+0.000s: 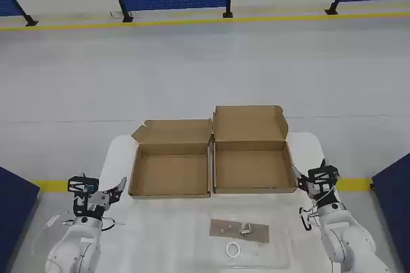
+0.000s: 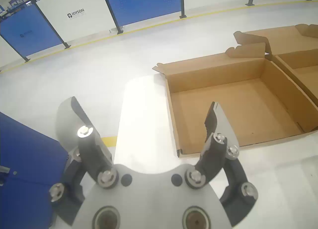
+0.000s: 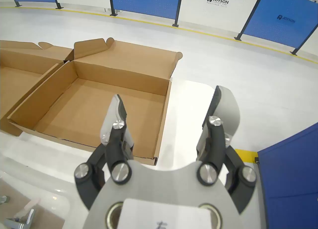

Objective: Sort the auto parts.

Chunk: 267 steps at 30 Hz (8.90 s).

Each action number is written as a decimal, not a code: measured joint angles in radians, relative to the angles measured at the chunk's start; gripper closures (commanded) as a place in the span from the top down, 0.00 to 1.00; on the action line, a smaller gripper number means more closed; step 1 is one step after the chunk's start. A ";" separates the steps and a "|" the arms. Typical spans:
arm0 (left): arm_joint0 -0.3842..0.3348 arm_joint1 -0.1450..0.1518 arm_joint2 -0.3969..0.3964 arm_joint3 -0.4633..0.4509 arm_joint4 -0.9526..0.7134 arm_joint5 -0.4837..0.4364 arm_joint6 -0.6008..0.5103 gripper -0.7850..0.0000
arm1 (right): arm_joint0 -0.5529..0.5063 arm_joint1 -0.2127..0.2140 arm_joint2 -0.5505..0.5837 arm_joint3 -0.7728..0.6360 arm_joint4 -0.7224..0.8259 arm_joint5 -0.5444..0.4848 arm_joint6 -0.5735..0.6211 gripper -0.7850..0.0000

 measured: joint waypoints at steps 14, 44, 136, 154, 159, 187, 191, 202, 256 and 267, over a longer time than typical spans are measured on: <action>0.000 0.000 0.000 0.000 0.000 0.000 0.000 1.00 | -0.025 0.017 0.036 -0.072 -0.141 -0.172 0.017 1.00; 0.000 0.000 0.000 0.000 0.000 0.000 0.000 1.00 | 0.076 0.072 0.026 -0.267 -0.148 -0.965 0.546 1.00; 0.000 0.000 0.000 0.000 0.000 0.000 0.000 1.00 | 1.235 0.417 -1.438 -0.145 0.762 -0.515 1.274 1.00; 0.000 0.000 0.000 0.000 0.000 0.000 0.000 1.00 | 1.120 0.324 -1.438 -0.014 0.632 -0.543 1.246 1.00; 0.000 0.000 0.000 0.000 0.000 0.000 0.000 1.00 | 1.112 0.316 -1.438 -0.003 0.617 -0.543 1.246 1.00; 0.000 0.000 0.000 0.000 0.000 0.000 0.000 1.00 | 1.032 0.272 -1.428 0.061 0.353 -0.635 1.144 1.00; 0.000 0.000 0.000 0.000 0.000 0.000 0.000 1.00 | 1.038 0.265 -1.429 0.070 0.350 -0.675 1.114 1.00; 0.000 0.000 0.000 0.000 0.000 0.000 0.000 1.00 | 1.022 0.263 -1.426 0.085 0.329 -0.680 1.102 1.00; 0.000 0.000 0.000 0.000 0.000 0.000 0.000 1.00 | 1.006 0.225 -1.405 0.134 0.306 -0.653 1.135 0.29; 0.000 0.000 0.000 0.000 0.000 0.000 0.000 1.00 | 1.007 0.218 -1.413 0.128 0.293 -0.642 1.147 0.00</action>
